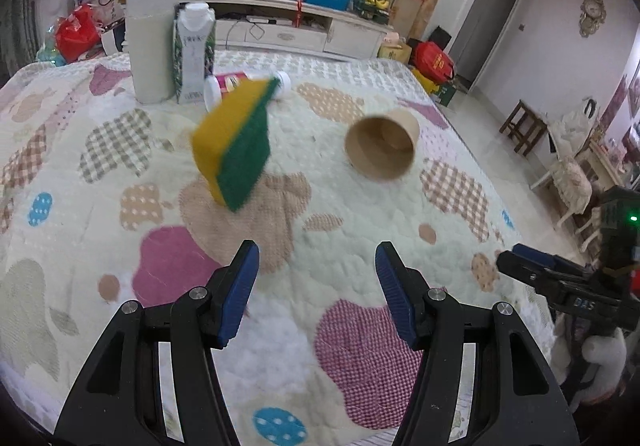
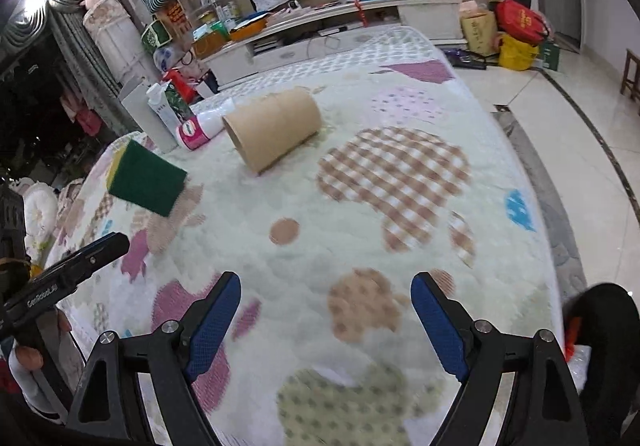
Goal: Collect trash
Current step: 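Move both open tools back over the sponge and paper tube on the bed, then grasp the brown paper tube with the right tool while the left tool grasps the green-yellow sponge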
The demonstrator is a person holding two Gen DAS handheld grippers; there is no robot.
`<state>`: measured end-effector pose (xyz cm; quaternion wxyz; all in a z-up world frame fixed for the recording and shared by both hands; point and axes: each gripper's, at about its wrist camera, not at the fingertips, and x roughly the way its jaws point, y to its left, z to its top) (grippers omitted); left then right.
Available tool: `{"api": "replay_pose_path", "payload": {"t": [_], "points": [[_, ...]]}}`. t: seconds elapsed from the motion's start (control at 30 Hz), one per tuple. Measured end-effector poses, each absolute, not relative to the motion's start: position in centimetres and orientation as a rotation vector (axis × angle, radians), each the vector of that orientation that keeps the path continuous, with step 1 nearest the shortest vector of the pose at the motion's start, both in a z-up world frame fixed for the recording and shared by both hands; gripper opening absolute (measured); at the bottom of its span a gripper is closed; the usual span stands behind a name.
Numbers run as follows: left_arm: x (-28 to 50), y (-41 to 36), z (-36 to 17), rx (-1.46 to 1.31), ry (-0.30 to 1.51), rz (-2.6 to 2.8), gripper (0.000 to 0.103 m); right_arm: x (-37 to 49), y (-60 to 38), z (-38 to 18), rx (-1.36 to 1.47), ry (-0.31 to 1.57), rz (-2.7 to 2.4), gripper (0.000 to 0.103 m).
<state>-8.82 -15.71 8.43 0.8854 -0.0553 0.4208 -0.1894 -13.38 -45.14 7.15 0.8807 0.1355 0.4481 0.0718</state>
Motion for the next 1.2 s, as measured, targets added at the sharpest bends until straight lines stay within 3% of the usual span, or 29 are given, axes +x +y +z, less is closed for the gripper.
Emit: {"api": "replay_pose_path", "payload": {"t": [0.13, 0.23, 0.5, 0.8, 0.83, 0.87, 1.0, 1.2], "points": [[-7.5, -14.6, 10.0, -0.109, 0.840, -0.383, 0.062, -10.9, -44.2, 7.6, 0.314, 0.936, 0.172, 0.087], [-6.1, -14.0, 10.9, -0.090, 0.812, -0.363, 0.072, -8.3, -44.0, 8.4, 0.380, 0.927, 0.182, 0.088], [-3.1, -13.6, 10.1, -0.041, 0.818, -0.312, 0.072, -1.5, -43.7, 9.2, 0.567, 0.923, 0.172, 0.093], [-0.3, -12.8, 8.1, -0.085, 0.858, -0.290, 0.072, 4.9, -42.3, 5.5, 0.722, 1.034, 0.159, 0.094], [-0.1, -12.8, 7.9, -0.097, 0.868, -0.297, 0.071, 5.2, -42.2, 5.0, 0.725, 1.046, 0.165, 0.091], [0.1, -12.8, 7.7, -0.109, 0.873, -0.305, 0.071, 5.4, -42.1, 4.5, 0.729, 1.057, 0.173, 0.079], [0.1, -13.0, 7.3, -0.119, 0.892, -0.328, 0.029, 4.4, -42.4, 4.3, 0.713, 1.036, 0.203, 0.077], [-1.1, -13.1, 8.0, -0.160, 0.893, -0.381, 0.027, 0.8, -42.8, 6.8, 0.607, 0.996, 0.271, 0.074]]}}
